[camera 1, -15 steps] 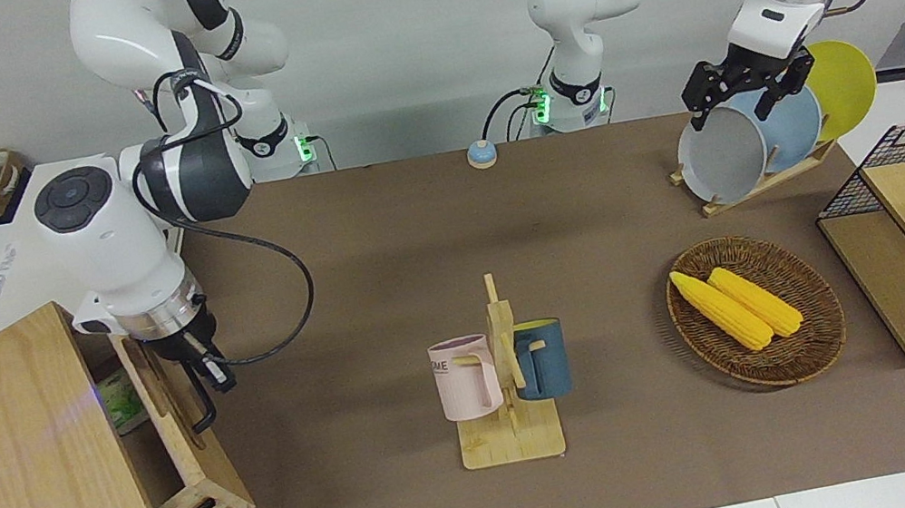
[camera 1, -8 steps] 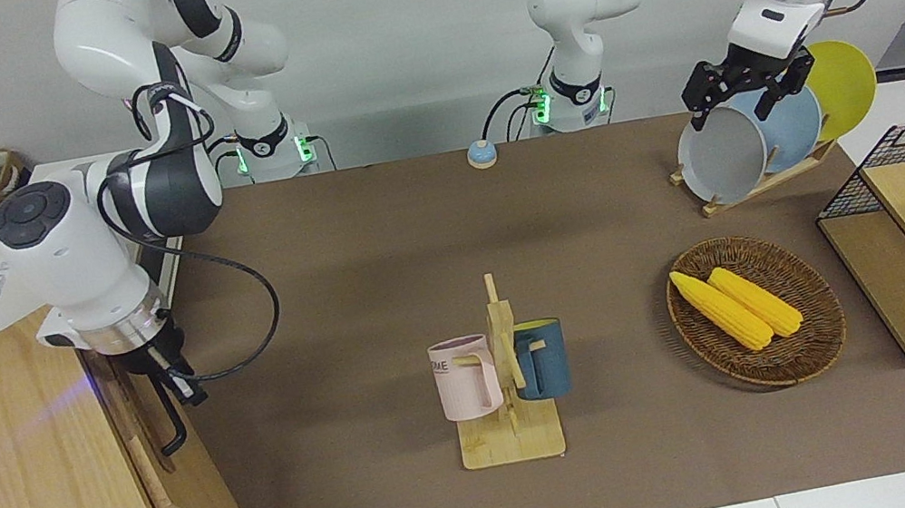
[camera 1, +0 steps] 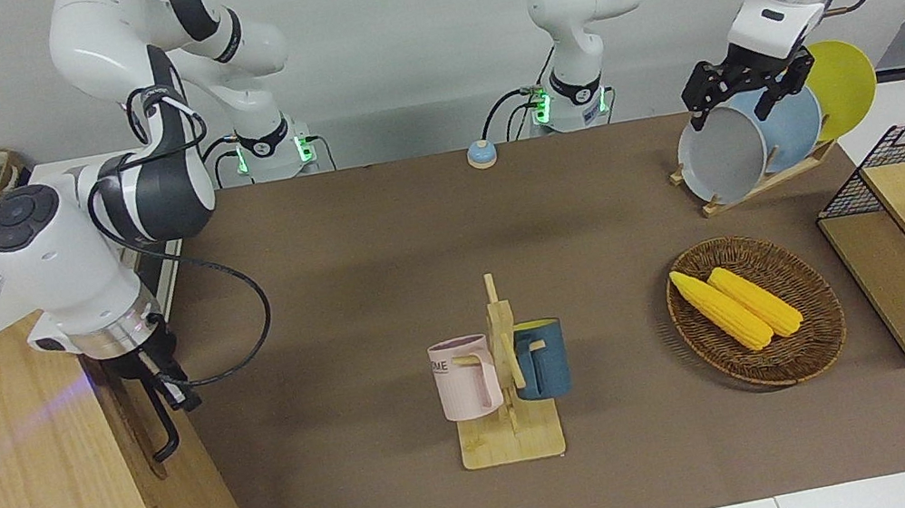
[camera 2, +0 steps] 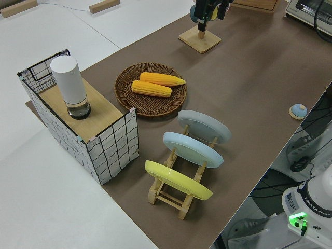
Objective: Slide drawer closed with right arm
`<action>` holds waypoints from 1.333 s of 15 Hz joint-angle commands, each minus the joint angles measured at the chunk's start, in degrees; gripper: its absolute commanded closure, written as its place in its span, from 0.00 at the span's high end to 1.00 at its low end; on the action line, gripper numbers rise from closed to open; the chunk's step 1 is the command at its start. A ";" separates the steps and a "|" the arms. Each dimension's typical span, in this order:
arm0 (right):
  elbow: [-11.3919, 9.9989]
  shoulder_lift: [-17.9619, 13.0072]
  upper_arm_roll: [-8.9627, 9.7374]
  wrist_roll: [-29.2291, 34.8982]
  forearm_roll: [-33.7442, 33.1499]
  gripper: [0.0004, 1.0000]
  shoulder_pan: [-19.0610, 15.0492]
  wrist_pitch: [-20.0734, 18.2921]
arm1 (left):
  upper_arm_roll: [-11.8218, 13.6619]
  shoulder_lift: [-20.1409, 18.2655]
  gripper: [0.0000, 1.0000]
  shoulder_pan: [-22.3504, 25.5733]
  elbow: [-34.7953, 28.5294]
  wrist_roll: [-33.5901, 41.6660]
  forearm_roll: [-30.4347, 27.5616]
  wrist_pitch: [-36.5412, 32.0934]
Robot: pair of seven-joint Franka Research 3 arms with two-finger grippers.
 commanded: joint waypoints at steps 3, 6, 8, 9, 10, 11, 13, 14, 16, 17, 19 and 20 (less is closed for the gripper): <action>2.59 2.07 0.83 -0.94 -0.87 0.00 -1.46 0.50 | -0.37 0.65 0.99 0.22 1.49 0.55 0.98 -1.13; 2.32 1.37 1.27 -0.85 -0.70 0.00 0.73 -0.73 | -0.37 0.65 0.99 0.22 1.49 0.55 0.98 -1.13; 2.23 0.85 1.36 -1.29 -0.26 0.00 1.96 -2.84 | -0.37 0.65 0.99 0.22 1.49 0.55 0.98 -1.13; 2.06 -0.03 1.27 -1.38 -0.26 0.00 3.19 -3.89 | -0.37 0.65 0.99 0.22 1.40 0.55 0.98 -1.13; 1.80 -0.73 1.27 -2.25 -0.17 0.00 4.24 -5.03 | -0.37 0.65 0.99 0.22 1.40 0.55 0.98 -1.13; 1.53 -1.17 1.27 -3.39 -0.34 0.00 5.30 -6.44 | -0.37 0.65 0.99 0.22 1.49 0.55 0.98 -1.13; 1.36 -2.23 1.19 -5.24 -0.26 0.00 6.53 -9.25 | -0.37 0.65 0.99 0.22 1.49 0.55 0.98 -1.13; 1.18 -2.84 1.19 -6.12 -0.17 0.00 6.89 -10.05 | -0.37 0.65 0.99 0.22 1.49 0.55 0.98 -1.13; -1.35 -5.30 1.10 -8.31 -0.34 0.00 7.94 -10.76 | -0.37 0.65 0.99 0.22 1.49 0.55 0.98 -1.13; -3.28 -6.79 1.10 -9.98 -0.35 0.00 7.95 -10.67 | -0.37 0.65 0.99 0.22 1.49 0.55 0.98 -1.13; -5.93 -9.17 1.01 -13.23 -0.17 0.00 8.03 -10.76 | -0.37 0.65 0.99 0.22 1.49 0.55 0.98 -1.13; -7.16 -10.48 1.01 -14.29 0.00 0.00 8.12 -10.84 | -0.37 0.65 0.99 0.22 1.40 0.55 0.98 -1.13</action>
